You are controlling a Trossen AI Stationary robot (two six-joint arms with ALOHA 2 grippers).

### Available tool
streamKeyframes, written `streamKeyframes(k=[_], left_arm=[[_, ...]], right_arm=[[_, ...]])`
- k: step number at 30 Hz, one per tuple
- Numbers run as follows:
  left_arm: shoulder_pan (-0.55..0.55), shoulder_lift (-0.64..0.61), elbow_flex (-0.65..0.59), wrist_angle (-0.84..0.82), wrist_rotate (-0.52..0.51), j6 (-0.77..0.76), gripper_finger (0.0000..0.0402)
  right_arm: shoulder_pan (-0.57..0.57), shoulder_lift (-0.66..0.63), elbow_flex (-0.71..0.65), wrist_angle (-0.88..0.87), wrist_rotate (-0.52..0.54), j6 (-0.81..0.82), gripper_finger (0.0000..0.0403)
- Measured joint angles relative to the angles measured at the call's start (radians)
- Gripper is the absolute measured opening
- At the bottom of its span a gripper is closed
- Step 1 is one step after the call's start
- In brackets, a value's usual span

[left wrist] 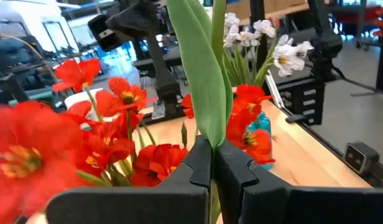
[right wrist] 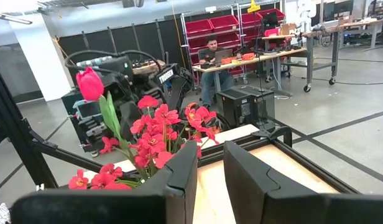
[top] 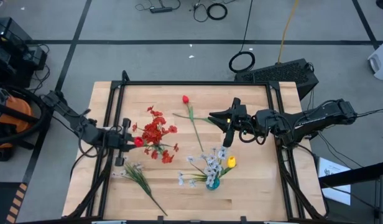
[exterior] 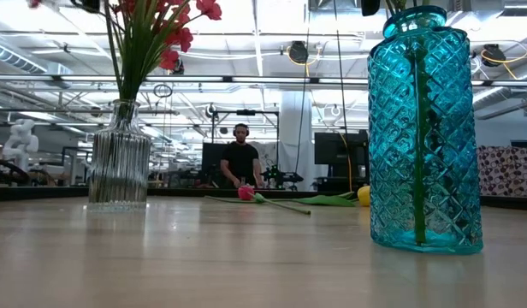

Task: Sort flowers into vase by color
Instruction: Put the right red tulip into the transparent vase

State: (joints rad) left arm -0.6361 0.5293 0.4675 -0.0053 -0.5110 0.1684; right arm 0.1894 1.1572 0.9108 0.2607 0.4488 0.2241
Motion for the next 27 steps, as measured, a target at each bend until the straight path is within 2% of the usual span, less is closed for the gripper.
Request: streamKeyframes(k=[3,7,14,21,27], left_arm=[[0.0,0.0,-0.061,0.095,-0.011,-0.002,0.0008],[0.0,0.001,-0.13,0.143,-0.034,-0.057,0.0008],[0.0,0.001,-0.182,0.155,-0.083,-0.188,0.0013],[0.0,0.001,-0.183,0.157,-0.097,-0.19,0.0047],[0.0,-0.001,-0.183,0.182,-0.097,-0.19,0.0091]], right_arm=[[0.0,0.0,0.0,-0.001,0.0,0.0,0.007],[0.0,0.0,0.0,-0.002,0.0,0.0,0.007],[0.0,0.0,0.0,-0.003,0.0,0.0,0.007],[0.0,0.0,0.0,-0.003,0.0,0.0,0.007],[0.0,0.0,0.0,-0.005,0.0,0.026,0.007]])
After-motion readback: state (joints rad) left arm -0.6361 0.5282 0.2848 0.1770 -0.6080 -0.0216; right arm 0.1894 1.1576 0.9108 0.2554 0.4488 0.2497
